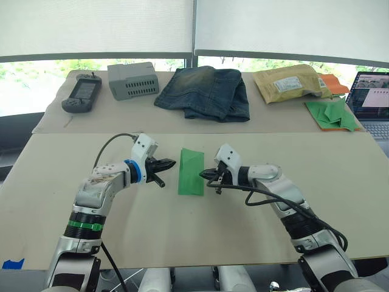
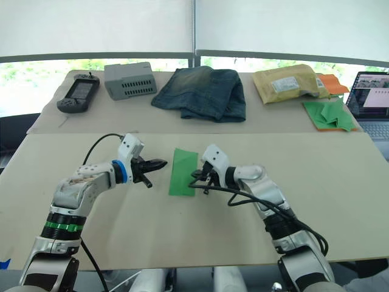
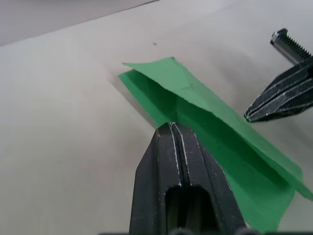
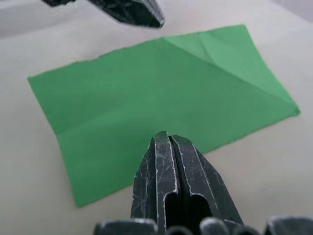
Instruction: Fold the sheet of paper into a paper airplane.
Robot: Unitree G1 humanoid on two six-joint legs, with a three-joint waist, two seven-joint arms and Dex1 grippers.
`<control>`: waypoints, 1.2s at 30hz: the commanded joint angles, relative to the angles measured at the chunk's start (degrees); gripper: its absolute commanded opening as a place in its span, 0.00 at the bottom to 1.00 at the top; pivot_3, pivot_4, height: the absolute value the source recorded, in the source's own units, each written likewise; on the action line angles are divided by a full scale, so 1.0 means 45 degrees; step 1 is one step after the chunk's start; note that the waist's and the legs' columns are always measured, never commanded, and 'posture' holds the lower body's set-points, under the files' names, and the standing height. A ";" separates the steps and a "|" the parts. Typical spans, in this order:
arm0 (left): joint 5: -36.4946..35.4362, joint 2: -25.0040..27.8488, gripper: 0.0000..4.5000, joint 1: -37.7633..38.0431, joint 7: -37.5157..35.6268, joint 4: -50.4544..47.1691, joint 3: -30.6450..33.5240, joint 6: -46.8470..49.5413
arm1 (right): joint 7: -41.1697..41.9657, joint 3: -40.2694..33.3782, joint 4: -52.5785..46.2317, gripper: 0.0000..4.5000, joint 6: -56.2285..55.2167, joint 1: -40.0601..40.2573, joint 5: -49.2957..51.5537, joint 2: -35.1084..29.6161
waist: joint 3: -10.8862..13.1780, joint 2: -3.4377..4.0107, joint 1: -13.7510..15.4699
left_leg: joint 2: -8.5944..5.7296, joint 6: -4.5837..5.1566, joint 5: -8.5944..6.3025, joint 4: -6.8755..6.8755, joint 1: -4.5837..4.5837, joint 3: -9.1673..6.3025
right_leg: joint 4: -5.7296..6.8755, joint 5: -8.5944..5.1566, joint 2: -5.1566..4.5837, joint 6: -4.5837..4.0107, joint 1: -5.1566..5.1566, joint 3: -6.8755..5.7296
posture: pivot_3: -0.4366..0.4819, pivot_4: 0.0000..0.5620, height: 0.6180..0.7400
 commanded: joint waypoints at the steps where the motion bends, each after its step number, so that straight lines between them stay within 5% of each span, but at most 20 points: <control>1: 0.0116 -0.0072 0.00 -0.0059 -0.0048 -0.0364 -0.0450 -0.0267 | 0.0083 -0.0523 -0.0525 0.00 -0.0474 -0.0491 0.0036 -0.0332 | 0.0000 0.0000 0.0009 | -0.0001 0.0000 0.0000 0.0000 0.0002 0.0001 | 0.0003 0.0000 0.0001 0.0000 0.0000 -0.0001 | 0.48 0.27 0.91; 27: 0.1258 -0.3040 0.00 -0.1334 -0.0391 0.2325 -0.3236 -0.1855 | -0.0265 -0.2472 -0.3830 0.00 0.1758 -0.0985 0.0621 -0.2710 | 0.0001 -0.0001 0.0051 | -0.0051 0.0002 0.0000 0.0004 -0.0011 0.0026 | -0.0016 0.0001 -0.0005 0.0013 0.0010 -0.0001 | 0.48 0.27 0.91; 36: 0.1320 -0.2774 0.00 -0.1378 -0.0587 0.2439 -0.2992 -0.1964 | -0.0850 -0.0712 -0.2867 0.00 0.1041 0.0850 -0.0180 -0.2078 | 0.0001 -0.0001 0.0047 | -0.0053 0.0002 0.0001 0.0008 -0.0003 0.0029 | -0.0019 0.0000 -0.0006 0.0016 0.0026 -0.0002 | 0.48 0.27 0.91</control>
